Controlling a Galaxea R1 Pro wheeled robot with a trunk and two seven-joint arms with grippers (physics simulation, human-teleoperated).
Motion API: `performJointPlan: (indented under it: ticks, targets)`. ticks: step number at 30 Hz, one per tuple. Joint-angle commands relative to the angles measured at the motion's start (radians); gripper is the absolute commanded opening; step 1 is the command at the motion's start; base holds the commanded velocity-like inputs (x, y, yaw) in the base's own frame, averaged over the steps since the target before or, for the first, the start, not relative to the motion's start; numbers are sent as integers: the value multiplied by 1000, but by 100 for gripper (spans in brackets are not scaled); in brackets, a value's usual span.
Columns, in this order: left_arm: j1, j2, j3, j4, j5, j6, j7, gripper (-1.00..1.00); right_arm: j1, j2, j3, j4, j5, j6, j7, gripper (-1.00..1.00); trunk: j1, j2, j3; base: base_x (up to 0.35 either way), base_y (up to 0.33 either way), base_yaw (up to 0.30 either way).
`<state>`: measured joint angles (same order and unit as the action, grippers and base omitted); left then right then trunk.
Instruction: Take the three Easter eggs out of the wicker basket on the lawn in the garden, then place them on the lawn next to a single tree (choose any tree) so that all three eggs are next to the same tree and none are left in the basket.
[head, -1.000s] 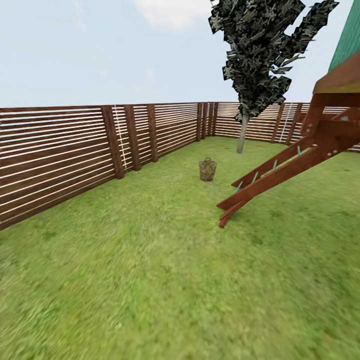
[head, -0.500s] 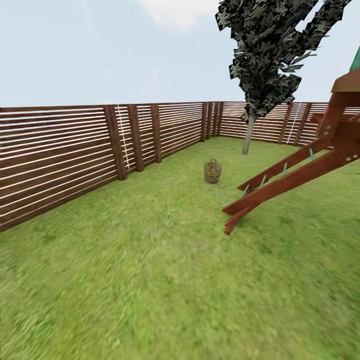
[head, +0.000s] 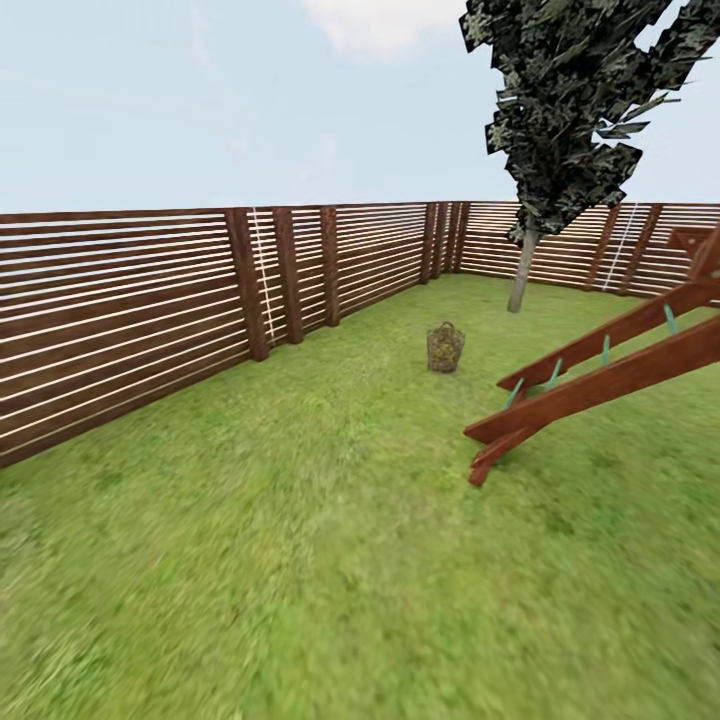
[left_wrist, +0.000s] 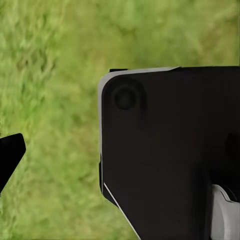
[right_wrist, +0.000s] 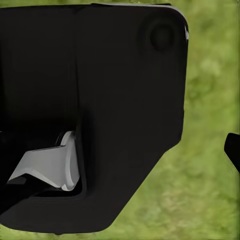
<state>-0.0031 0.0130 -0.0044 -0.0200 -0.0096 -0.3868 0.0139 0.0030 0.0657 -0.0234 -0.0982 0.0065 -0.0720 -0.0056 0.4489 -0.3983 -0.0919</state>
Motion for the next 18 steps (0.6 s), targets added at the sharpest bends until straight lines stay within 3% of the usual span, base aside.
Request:
performJointPlan:
  ticks: [1, 18]
  targets:
    - [-1, 0, -1, 0, -1, -3, 1, 100, 0, 0, -3, -1, 0, -2, -1, 100, 1, -2, -2, 303, 0, 9]
    - [0, 1, -1, 0, -1, -3, 1, 100, 0, 0, -5, -1, -6, -1, -1, 100, 1, -2, -2, 303, 0, 1]
